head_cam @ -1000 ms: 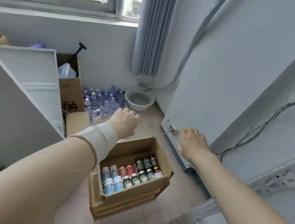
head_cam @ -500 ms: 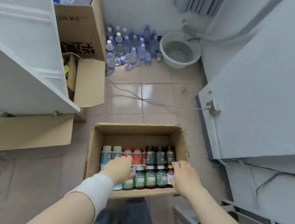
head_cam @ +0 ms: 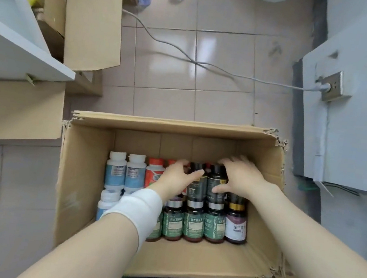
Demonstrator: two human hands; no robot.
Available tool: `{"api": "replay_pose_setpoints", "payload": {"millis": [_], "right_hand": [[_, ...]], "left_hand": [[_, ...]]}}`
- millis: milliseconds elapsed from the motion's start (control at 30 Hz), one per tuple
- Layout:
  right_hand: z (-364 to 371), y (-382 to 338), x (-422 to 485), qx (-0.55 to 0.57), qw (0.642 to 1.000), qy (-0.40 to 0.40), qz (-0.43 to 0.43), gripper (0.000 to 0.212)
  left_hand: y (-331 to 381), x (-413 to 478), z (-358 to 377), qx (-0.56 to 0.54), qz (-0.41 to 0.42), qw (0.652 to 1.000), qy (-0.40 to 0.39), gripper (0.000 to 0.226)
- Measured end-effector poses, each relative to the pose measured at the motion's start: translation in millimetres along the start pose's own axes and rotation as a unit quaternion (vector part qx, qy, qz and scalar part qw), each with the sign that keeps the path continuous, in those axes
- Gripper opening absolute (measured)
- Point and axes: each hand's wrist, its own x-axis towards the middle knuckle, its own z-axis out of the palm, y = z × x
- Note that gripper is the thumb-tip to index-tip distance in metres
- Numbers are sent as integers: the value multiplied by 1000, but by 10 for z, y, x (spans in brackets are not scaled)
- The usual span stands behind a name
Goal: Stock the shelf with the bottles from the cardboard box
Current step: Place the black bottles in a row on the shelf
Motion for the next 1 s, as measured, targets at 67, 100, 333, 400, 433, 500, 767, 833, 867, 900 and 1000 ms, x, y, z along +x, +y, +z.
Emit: {"api": "replay_pose_setpoints", "payload": {"millis": [67, 100, 333, 400, 433, 500, 767, 833, 867, 900, 1000], "right_hand": [[6, 20, 51, 50, 999, -22, -1, 84], [2, 23, 62, 73, 997, -25, 1, 83], [11, 44, -61, 218, 975, 50, 0, 74], [0, 32, -161, 279, 957, 86, -3, 73], [-18, 14, -231, 305, 947, 102, -3, 73], [-60, -24, -400, 372, 920, 122, -2, 72], [-110, -481, -1577, 614, 774, 144, 52, 69], [-40, -673, -1908, 661, 729, 164, 68, 67], [4, -781, -2071, 691, 699, 173, 69, 63], [40, -916, -2257, 726, 660, 182, 66, 55], [180, -1382, -2825, 806, 550, 217, 34, 46]], "left_hand": [[-21, 37, 1, -22, -13, 1000, -9, 68], [-19, 46, -7, -35, -21, 999, -17, 69], [6, -96, -156, -166, -22, 985, -52, 56], [-30, -183, -271, -192, -9, 980, -46, 55], [-55, -229, -339, -194, 0, 980, -42, 53], [-67, -374, -491, -202, 24, 979, -31, 42], [187, -1384, -889, -268, 132, 954, -40, 7], [263, -1713, -966, -286, 147, 945, -57, 9], [293, -1883, -1004, -295, 154, 940, -71, 10], [311, -2060, -1041, -299, 164, 936, -88, 12], [323, -2616, -1141, -293, 206, 923, -143, 18]]}}
